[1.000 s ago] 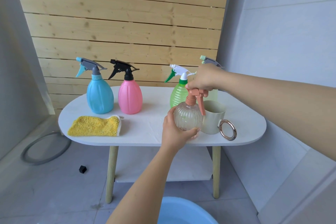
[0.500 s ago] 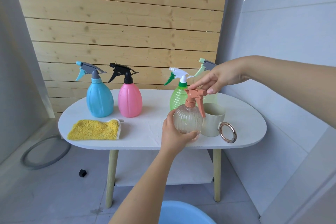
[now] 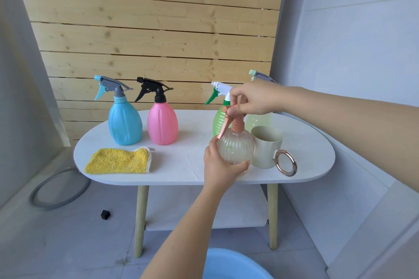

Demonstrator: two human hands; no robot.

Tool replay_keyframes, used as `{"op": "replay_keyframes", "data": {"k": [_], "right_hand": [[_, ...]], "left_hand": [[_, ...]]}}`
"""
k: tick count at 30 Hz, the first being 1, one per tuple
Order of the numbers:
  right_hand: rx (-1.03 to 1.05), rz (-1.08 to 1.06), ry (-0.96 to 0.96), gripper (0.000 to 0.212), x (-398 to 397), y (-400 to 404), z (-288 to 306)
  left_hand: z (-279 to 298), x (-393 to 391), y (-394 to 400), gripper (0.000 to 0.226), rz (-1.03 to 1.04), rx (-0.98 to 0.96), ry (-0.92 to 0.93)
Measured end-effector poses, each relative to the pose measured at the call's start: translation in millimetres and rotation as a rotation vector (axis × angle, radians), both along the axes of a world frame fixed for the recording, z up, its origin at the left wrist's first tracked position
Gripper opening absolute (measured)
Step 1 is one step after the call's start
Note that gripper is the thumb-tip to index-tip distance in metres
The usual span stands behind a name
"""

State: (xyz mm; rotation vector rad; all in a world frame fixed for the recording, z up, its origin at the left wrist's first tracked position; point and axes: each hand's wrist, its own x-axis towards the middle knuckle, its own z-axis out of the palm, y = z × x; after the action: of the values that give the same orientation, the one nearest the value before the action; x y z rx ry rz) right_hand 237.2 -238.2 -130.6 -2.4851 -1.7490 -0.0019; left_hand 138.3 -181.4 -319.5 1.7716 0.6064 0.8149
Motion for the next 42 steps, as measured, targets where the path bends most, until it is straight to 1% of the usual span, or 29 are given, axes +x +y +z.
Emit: {"op": "replay_keyframes", "data": {"k": [3,5,9,13,15,18,20,22,26,28,29,31,32,34,37,42], "right_hand": [[0.080,-0.048,-0.182,0.038,-8,10,-3],[0.105,-0.094,-0.231,0.042,-11,14,-3],[0.109,-0.139,-0.256,0.044,-15,16,-3],[0.173,-0.166,-0.198,0.036,-12,6,-16],[0.236,-0.189,-0.095,0.031,-6,-1,-29],[0.355,-0.148,0.162,0.026,-2,-7,-48],[0.387,-0.131,0.298,0.034,-4,-6,-57],[0.398,-0.136,0.392,0.046,-5,3,-65],[0.437,-0.234,0.704,0.061,-3,33,-84],[0.445,-0.306,0.826,0.070,-5,44,-89],[0.447,-0.343,0.883,0.068,-5,48,-92],[0.431,-0.393,1.010,0.051,-6,55,-99],[0.423,-0.402,1.090,0.046,-7,58,-103],[0.419,-0.391,1.218,0.048,-11,63,-112],[0.473,-0.374,1.249,0.048,-14,74,-124],[0.515,-0.382,1.202,0.049,-14,81,-130]], "left_hand": [[-1,1,0,0.092,0.006,0.001,-0.007],[-1,1,0,0.092,0.009,0.010,-0.004],[-1,0,0,0.092,0.005,0.020,0.000],[-1,-1,-1,0.092,0.004,0.021,0.012],[0,-2,1,0.093,0.001,0.009,0.011],[7,-6,12,0.092,0.016,0.001,0.025],[12,-9,22,0.090,0.022,0.016,0.057],[15,-10,34,0.091,0.033,0.025,0.101],[17,-11,57,0.097,0.078,0.009,0.194],[20,-12,70,0.101,0.128,0.000,0.253],[22,-12,77,0.102,0.154,0.000,0.286],[26,-11,88,0.104,0.199,0.017,0.355],[28,-9,93,0.105,0.213,0.029,0.387],[30,-6,101,0.106,0.230,0.053,0.428],[31,2,107,0.104,0.231,0.085,0.420],[28,9,103,0.091,0.240,0.095,0.335]]}}
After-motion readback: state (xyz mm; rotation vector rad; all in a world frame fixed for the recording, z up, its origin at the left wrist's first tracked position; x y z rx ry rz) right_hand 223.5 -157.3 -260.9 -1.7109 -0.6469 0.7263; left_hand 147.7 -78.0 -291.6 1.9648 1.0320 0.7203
